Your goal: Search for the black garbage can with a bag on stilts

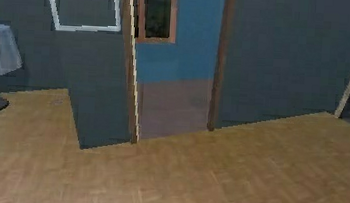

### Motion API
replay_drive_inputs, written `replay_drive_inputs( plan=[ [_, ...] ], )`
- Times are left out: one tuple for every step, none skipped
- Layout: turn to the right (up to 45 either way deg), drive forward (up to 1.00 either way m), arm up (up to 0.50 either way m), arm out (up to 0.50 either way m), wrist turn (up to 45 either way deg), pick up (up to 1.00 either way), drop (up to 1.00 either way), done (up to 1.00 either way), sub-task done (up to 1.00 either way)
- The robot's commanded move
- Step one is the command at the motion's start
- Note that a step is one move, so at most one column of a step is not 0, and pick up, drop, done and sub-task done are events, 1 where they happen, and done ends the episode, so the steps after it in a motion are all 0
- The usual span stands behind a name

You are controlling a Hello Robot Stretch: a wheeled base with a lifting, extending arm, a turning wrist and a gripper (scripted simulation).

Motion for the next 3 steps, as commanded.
replay_drive_inputs(
  plan=[
    [-30.0, 0.0, 0.0, 0.0, 0.0, 0.0, 0.0, 0.0, 0.0],
    [0.0, 0.55, 0.0, 0.0, 0.0, 0.0, 0.0, 0.0, 0.0],
    [-33.0, 0.0, 0.0, 0.0, 0.0, 0.0, 0.0, 0.0, 0.0]
  ],
)
